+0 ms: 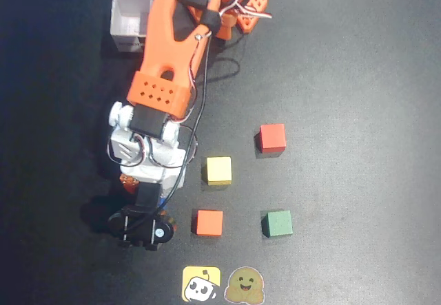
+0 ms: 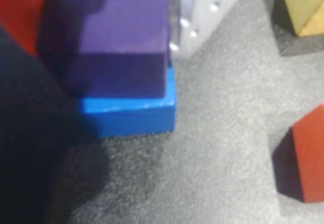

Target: Put the purple cube on top of the blue cube.

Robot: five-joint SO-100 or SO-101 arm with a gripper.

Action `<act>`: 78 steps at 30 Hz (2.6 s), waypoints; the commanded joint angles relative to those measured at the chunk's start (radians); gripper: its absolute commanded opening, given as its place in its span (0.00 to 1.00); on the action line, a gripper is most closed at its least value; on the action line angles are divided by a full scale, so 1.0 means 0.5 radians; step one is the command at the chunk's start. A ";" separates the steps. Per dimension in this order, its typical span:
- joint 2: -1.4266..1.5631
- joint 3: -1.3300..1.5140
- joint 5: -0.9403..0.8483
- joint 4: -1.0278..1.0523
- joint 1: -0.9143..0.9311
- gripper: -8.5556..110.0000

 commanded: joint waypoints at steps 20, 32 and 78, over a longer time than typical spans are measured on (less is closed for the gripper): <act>0.506 0.215 -0.061 0.012 0.006 0.26; 1.764 1.316 -0.074 -0.126 -0.049 0.09; 3.605 2.663 0.325 0.383 -0.537 0.10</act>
